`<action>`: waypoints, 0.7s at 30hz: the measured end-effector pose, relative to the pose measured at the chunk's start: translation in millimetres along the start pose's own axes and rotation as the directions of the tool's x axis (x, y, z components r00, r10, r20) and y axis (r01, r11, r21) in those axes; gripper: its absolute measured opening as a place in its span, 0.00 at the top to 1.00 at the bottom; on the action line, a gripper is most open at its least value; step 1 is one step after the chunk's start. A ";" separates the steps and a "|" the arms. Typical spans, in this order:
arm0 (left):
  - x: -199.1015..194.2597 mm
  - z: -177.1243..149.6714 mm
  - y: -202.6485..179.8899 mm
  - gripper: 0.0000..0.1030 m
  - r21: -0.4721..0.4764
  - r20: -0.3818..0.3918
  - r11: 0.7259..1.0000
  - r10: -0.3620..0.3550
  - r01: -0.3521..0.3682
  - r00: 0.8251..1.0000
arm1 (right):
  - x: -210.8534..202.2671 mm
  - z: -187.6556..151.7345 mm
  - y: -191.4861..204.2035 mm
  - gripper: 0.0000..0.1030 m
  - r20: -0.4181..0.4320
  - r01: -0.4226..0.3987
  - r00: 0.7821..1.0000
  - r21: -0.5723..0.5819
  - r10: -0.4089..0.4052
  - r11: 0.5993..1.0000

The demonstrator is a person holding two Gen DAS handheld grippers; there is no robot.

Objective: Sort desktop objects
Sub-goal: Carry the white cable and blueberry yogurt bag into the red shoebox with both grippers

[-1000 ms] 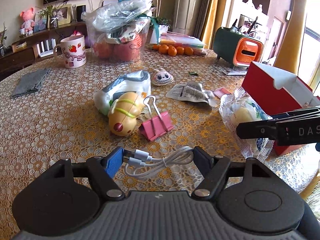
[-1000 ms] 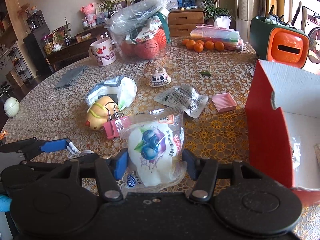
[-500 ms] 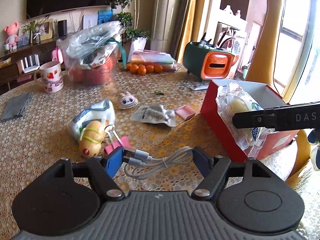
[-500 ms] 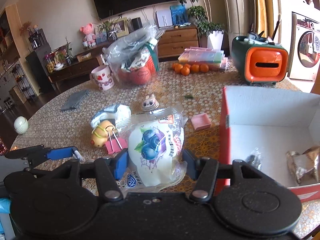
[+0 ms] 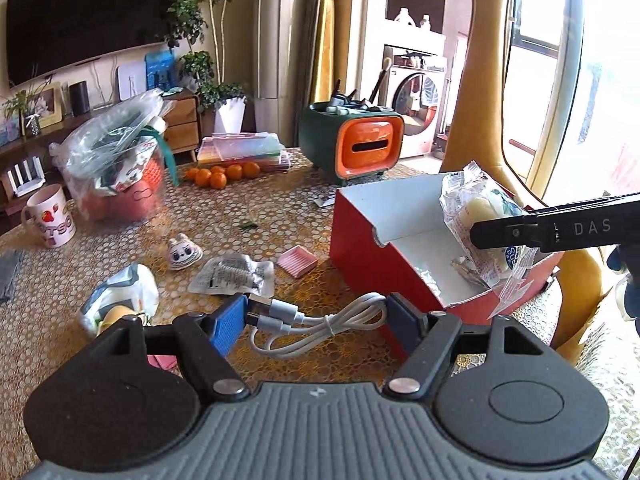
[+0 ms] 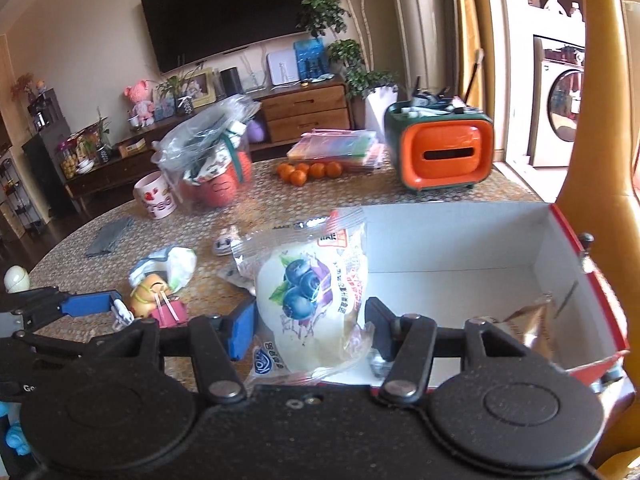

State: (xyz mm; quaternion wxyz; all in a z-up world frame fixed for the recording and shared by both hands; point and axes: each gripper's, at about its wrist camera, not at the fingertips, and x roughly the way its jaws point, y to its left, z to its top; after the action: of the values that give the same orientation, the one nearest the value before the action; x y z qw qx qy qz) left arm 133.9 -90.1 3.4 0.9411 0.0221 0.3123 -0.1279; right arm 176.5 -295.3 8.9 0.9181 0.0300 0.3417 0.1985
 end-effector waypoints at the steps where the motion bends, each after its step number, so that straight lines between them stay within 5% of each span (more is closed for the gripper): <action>1: 3.0 2.9 -6.5 0.27 0.011 0.000 1.000 -0.008 0.008 1.000 | -3.9 -0.6 -7.2 0.44 0.004 0.010 1.000 0.005 -0.010 1.000; 21: 85.8 58.7 -108.5 0.27 0.224 -0.014 0.970 -0.094 0.095 0.995 | -7.1 1.7 -120.0 0.44 -0.001 0.164 0.986 0.097 -0.165 0.982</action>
State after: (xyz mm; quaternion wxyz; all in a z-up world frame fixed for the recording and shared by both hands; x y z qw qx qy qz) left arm 206.7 -221.5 3.8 0.9249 0.1136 0.2981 -0.2070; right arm 214.0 -408.2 -8.3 0.9301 0.0470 0.3488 0.1051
